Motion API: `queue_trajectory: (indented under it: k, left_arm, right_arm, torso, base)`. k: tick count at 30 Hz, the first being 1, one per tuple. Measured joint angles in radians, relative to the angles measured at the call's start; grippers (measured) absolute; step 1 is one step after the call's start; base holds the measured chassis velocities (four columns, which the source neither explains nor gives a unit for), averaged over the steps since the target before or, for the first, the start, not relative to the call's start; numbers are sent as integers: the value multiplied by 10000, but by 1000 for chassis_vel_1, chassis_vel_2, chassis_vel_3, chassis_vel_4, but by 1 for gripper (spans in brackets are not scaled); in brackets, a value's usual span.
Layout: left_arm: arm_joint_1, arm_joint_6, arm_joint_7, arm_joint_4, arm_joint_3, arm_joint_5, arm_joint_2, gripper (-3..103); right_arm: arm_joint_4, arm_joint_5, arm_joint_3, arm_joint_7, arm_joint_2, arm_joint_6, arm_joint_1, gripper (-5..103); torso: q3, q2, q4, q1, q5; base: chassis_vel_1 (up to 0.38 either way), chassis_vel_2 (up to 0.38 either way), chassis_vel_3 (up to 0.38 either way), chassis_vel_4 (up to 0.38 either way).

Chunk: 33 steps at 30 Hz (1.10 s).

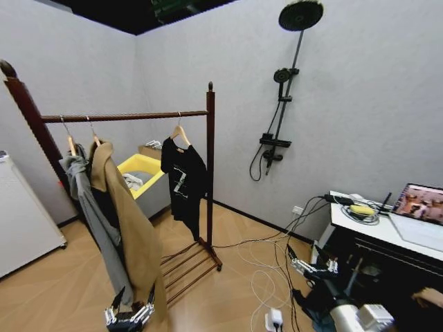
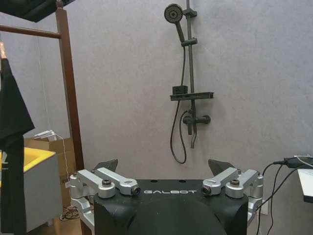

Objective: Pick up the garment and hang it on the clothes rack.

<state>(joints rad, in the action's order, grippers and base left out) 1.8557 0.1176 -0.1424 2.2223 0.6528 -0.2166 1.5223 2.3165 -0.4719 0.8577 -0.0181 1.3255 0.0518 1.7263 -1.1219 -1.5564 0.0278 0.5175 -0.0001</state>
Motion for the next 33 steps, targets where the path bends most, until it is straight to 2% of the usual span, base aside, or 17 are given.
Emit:
queue_trajectory:
  k: [9,33]
  left_arm:
    - [-2,0,2,0,3,0,0,100]
    - [-1,0,3,0,1,0,0,100]
  right_arm:
    - [0,0,0,0,-1,0,-8,100]
    - [0,0,0,-1,0,1,-4,100]
  torso:
    - [-1,3,-1,5,0]
    - [1,-1,-1,-3,2]
  base:
    - [-80,-23,-17,-87]
    - [-111,-118,-114,-113]
